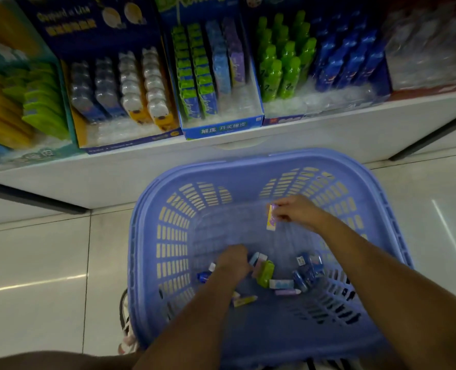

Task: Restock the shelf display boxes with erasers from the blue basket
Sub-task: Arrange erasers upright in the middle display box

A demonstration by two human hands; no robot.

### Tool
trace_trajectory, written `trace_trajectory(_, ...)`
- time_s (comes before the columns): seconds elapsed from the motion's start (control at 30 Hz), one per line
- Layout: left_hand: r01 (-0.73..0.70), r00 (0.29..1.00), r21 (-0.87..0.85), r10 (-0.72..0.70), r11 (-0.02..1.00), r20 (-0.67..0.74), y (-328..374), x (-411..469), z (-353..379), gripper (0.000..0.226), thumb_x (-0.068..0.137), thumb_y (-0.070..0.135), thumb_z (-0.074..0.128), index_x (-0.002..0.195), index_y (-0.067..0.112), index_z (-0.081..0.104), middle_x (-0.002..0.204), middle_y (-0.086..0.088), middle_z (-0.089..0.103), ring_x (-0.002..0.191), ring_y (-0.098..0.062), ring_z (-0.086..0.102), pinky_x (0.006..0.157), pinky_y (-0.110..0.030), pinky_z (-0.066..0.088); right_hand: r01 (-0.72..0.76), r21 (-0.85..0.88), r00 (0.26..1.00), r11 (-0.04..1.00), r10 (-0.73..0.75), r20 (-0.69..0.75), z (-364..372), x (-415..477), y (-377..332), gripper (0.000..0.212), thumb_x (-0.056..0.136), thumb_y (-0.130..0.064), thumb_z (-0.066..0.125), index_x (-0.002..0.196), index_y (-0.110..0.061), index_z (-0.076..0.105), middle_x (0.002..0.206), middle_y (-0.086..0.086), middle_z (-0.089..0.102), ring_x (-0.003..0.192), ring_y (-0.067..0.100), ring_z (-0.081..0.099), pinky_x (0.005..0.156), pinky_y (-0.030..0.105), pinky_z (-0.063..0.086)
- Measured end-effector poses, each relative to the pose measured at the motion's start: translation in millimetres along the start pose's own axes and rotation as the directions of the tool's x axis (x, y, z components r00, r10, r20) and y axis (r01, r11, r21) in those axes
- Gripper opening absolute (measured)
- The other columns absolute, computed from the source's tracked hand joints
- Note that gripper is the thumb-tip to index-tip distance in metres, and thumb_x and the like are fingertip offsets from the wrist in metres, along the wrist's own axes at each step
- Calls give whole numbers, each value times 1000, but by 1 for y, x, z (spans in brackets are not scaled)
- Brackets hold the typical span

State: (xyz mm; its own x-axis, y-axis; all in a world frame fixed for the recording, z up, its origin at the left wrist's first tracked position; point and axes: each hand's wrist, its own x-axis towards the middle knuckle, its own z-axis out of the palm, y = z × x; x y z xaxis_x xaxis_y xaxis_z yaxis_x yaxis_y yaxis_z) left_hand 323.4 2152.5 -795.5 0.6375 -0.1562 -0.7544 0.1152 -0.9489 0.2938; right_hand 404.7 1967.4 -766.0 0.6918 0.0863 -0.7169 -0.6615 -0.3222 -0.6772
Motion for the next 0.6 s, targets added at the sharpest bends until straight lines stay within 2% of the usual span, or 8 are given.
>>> trace_trajectory(0.1, 18, 999, -96, -23, 995, -45, 1, 1, -1, 44, 96, 38, 48, 103, -3, 62, 111, -24, 63, 107, -38, 57, 88, -38, 43, -31, 137, 969, 990, -4, 246, -9, -10, -18, 30, 88, 4, 58, 118, 3, 61, 104, 11, 67, 92, 20, 57, 77, 25, 48)
trace_trajectory(0.23, 32, 999, -308, -42, 951, -29, 9, 0, -25, 27, 88, 18, 57, 100, -5, 67, 104, -23, 66, 101, -32, 62, 81, -33, 46, -6, 183, 926, 983, -64, 372, -16, -32, -45, 23, 90, 5, 54, 111, 1, 62, 102, 13, 63, 85, 15, 63, 79, 21, 55)
trace_trajectory(0.3, 32, 999, -439, -43, 898, -16, 15, -3, -48, 18, 85, 12, 56, 83, -3, 67, 83, -24, 64, 78, -28, 62, 63, -27, 45, 23, 171, 900, 985, -95, 424, -17, -47, -65, 19, 91, 6, 52, 103, -4, 63, 91, 8, 63, 76, 9, 65, 74, 18, 57)
trace_trajectory(0.4, 8, 1000, -627, -25, 779, -18, 22, -15, -88, 21, 86, 8, 57, 65, 3, 59, 58, -13, 56, 50, -15, 53, 58, -27, 45, 123, 29, 856, 992, -121, 502, -20, -75, -102, 19, 90, 4, 53, 106, -3, 62, 90, 6, 64, 77, 9, 64, 71, 17, 54)
trace_trajectory(0.43, -18, 1000, -694, 1, 720, -25, 24, -23, -102, 17, 87, 7, 58, 71, 4, 60, 60, -11, 57, 48, -11, 54, 55, -26, 47, 170, 16, 856, 985, -155, 494, -20, -85, -115, 19, 89, 4, 54, 104, -4, 63, 91, 7, 65, 76, 9, 64, 70, 16, 54)
trace_trajectory(0.5, -97, 995, -774, 82, 626, -59, 29, -44, -131, 8, 89, 7, 57, 82, 5, 61, 80, -16, 59, 64, -15, 59, 55, -23, 51, 334, 24, 862, 942, -315, 396, -17, -104, -141, 19, 87, 5, 58, 98, -8, 65, 87, 5, 67, 71, 6, 64, 68, 15, 54)
trace_trajectory(0.57, -184, 981, -822, 155, 538, -118, 31, -65, -156, 11, 90, 5, 55, 80, 7, 60, 88, -19, 60, 78, -23, 59, 63, -24, 52, 538, -26, 820, 843, -516, 247, -11, -123, -166, 16, 86, 1, 62, 99, -7, 66, 80, 1, 69, 67, 4, 64, 67, 15, 53)
trace_trajectory(0.6, -227, 971, -838, 182, 497, -155, 32, -75, -166, 14, 91, 4, 54, 79, 8, 60, 87, -18, 62, 77, -22, 61, 63, -23, 53, 618, -55, 780, 784, -604, 163, -9, -129, -177, 16, 86, -2, 63, 101, -6, 67, 79, 0, 68, 67, 3, 63, 68, 15, 53)
